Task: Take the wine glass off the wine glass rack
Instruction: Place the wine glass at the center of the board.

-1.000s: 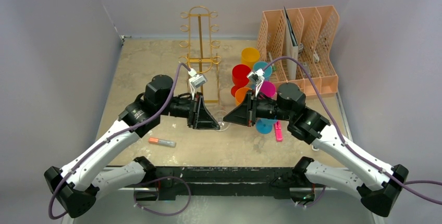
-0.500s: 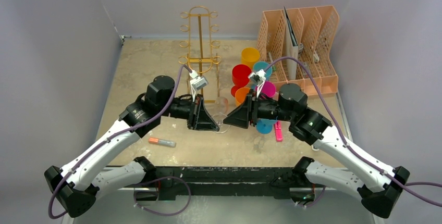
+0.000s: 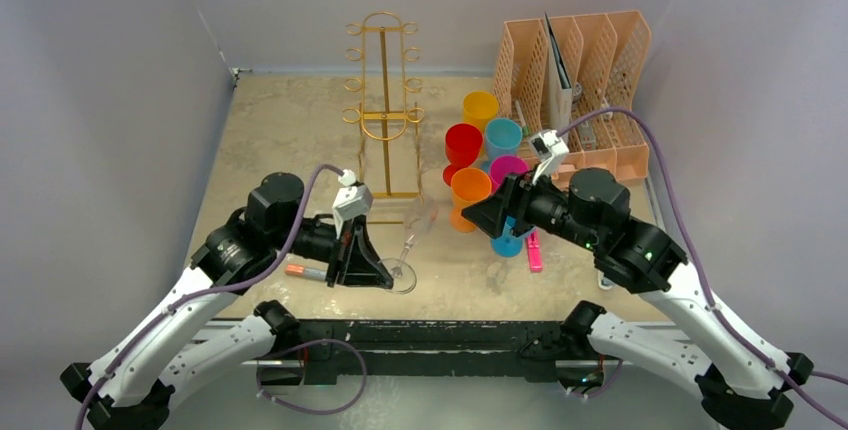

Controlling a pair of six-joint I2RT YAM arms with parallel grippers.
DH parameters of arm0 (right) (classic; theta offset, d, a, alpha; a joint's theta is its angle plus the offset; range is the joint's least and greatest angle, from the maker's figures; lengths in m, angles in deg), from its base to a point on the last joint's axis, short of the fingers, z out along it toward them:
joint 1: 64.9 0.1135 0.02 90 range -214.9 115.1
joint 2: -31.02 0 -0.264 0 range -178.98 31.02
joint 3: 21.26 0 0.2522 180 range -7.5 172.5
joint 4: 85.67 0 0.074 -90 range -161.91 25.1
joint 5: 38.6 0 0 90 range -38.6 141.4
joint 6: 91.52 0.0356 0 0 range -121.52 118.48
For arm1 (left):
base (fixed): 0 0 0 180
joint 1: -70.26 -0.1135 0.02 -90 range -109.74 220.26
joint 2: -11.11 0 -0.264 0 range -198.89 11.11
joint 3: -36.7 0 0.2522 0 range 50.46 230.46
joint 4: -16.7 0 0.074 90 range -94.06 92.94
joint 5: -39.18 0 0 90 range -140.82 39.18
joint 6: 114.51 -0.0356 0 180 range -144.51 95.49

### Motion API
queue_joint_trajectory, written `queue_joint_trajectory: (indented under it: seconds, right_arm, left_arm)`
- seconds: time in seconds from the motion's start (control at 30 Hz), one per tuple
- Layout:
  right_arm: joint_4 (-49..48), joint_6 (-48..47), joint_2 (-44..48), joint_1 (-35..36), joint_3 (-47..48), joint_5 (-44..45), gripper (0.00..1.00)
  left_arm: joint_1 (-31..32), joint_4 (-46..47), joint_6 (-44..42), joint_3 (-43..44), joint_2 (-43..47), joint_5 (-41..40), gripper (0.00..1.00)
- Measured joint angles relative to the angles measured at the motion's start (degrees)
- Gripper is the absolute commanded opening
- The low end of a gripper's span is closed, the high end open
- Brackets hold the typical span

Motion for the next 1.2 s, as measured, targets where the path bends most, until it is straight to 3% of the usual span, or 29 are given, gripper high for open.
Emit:
queue_joint_trajectory:
  seconds: [0.2, 0.53, 0.83, 1.2]
  right_arm:
    - [4.8, -0.3, -3.8, -1.9, 1.1, 1.2, 0.82]
    - [-2.1, 5.8, -8.8, -15.6, 1.1, -23.3, 0.84]
    - [-15.0, 13.3, -13.9, -21.1, 1.1, -39.9, 0.72]
    - [-18.9, 15.5, -14.4, -21.5, 1.1, -49.2, 0.55]
  left_arm:
    - [0.0, 2.9, -6.0, -4.0, 4.3, 3.4, 0.00]
    - [0.2, 10.5, -16.9, -8.2, 14.7, 8.0, 0.00]
    - [0.2, 13.5, -18.7, -8.7, 8.5, 11.3, 0.00]
    - [0.2, 16.0, -19.7, -9.3, 8.0, 13.0, 0.00]
